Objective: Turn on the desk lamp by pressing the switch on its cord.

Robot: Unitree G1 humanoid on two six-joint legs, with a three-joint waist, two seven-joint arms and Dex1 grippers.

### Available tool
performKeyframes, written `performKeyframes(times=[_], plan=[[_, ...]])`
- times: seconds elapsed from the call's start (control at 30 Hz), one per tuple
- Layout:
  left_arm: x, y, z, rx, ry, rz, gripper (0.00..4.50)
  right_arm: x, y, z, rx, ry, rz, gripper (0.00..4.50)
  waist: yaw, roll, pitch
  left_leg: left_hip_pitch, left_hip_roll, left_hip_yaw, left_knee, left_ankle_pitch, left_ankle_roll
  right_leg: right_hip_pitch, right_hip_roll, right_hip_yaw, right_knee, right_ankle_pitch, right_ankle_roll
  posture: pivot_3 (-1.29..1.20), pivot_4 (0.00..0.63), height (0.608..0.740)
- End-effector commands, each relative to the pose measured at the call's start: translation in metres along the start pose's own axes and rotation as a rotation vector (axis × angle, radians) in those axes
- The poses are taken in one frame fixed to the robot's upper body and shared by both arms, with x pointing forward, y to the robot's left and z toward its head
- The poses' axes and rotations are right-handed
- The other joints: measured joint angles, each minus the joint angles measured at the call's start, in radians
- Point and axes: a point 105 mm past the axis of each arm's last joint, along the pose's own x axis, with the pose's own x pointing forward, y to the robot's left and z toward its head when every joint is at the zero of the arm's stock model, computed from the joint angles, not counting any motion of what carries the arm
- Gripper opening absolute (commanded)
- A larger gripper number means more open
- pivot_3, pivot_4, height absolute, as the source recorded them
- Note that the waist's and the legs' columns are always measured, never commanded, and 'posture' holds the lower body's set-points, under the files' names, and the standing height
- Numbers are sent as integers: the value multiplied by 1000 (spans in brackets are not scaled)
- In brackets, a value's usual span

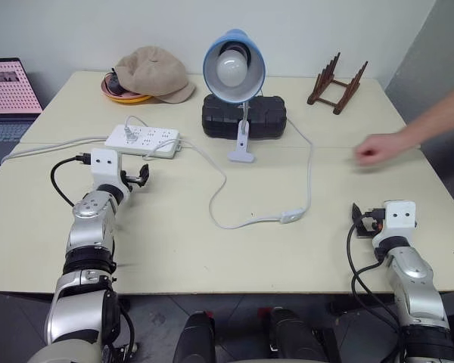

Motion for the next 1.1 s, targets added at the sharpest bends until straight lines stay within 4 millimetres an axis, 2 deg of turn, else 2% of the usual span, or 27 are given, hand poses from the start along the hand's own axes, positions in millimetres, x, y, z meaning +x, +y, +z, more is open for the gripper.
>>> performKeyframes(times=[0.03,0.13,0.23,0.37,0.47,0.63,0.67,0.83,0.97,1.1], plan=[[-2,7,11,22,-45,22,4473,-4,-16,16,-18,-51,-35,4500,0,0,0,0,0,0,0,0,0,0,0,0,0,0,0,0,150,740],[-6,10,12,26,-58,28,4473,-4,-10,19,-44,-55,10,4500,0,0,0,0,0,0,0,0,0,0,0,0,0,0,0,0,150,740],[-9,1,8,46,-55,-23,4473,-3,-4,24,-50,-66,77,4500,0,0,0,0,0,0,0,0,0,0,0,0,0,0,0,0,150,740],[-17,-24,25,103,-59,-277,4473,-8,18,47,-55,-89,353,4500,-1,0,0,0,0,0,0,0,0,0,0,0,0,0,0,0,150,740],[-36,-60,34,179,-41,-568,4473,-23,49,62,-146,-88,738,4500,-1,0,0,0,0,0,0,0,0,0,0,0,0,0,0,0,150,740],[-60,-104,49,219,-53,-827,4473,-26,69,66,-249,-29,1027,4500,-2,0,0,0,0,1,0,0,0,1,0,0,-1,-1,-2,0,150,740],[-70,-119,53,242,-60,-914,4473,-24,74,66,-299,-19,1093,4500,-2,0,0,0,0,1,0,0,0,0,0,1,-1,-2,-3,0,150,740],[-114,-169,60,318,-90,-1225,4473,-8,92,64,-464,-19,1240,4500,-4,1,1,0,0,1,0,0,0,0,0,1,-2,-2,-4,0,150,740],[-130,-183,57,380,-99,-1329,4473,-1,102,64,-483,-12,1311,4500,-3,1,1,0,1,1,0,0,0,0,1,0,-1,-1,-2,0,150,740],[-142,-193,50,450,-103,-1430,4473,6,108,54,-604,7,1373,4500,-3,1,1,0,1,1,0,0,0,0,0,1,-1,-1,-2,0,150,740]])
